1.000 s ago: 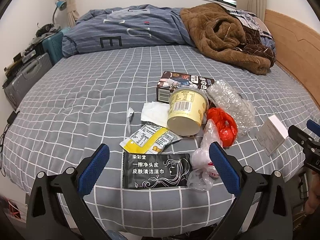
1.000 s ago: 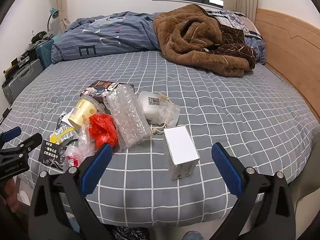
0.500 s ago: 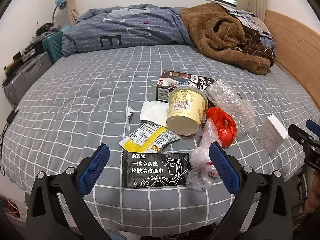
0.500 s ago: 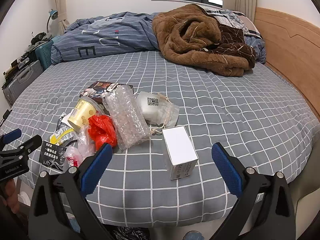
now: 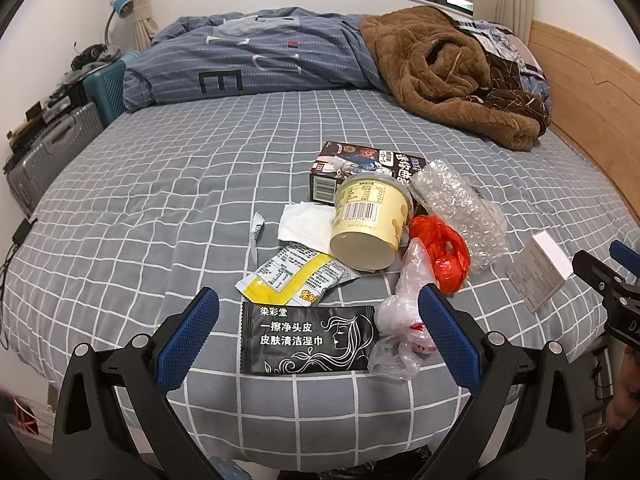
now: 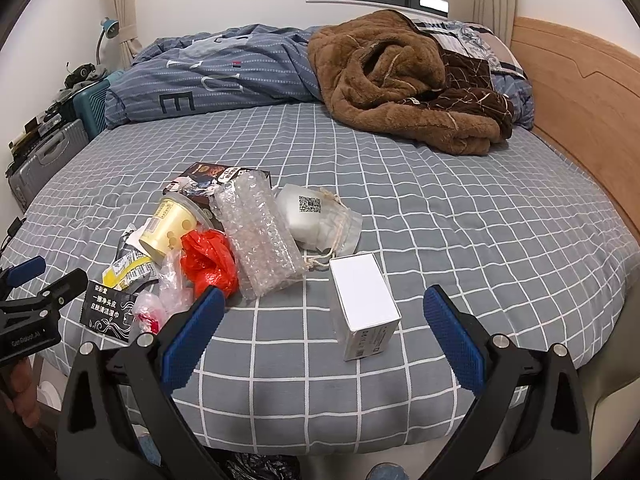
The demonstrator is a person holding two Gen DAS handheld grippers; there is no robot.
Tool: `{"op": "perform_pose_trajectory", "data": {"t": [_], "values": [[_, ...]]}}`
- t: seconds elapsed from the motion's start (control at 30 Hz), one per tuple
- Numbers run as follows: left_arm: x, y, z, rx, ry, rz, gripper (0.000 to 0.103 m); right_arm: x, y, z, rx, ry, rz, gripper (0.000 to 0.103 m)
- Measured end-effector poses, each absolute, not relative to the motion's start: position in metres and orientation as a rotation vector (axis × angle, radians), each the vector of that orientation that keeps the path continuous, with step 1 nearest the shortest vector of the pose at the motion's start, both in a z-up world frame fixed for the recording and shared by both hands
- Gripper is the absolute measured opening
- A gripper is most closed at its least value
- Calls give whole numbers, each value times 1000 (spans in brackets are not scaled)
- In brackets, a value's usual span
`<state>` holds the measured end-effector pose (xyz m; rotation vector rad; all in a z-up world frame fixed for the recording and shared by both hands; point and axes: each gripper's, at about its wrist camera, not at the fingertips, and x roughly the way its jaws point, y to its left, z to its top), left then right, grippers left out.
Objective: Collect trash
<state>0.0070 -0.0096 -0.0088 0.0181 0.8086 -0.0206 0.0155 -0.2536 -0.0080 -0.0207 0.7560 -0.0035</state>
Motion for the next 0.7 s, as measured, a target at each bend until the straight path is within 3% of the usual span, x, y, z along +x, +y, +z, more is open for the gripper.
{"op": "perform_pose_trajectory", "data": {"t": [0.7], "values": [[7,-4,-2,10,799,-3,97,16,-252,-9,-29,754,4,96]]}}
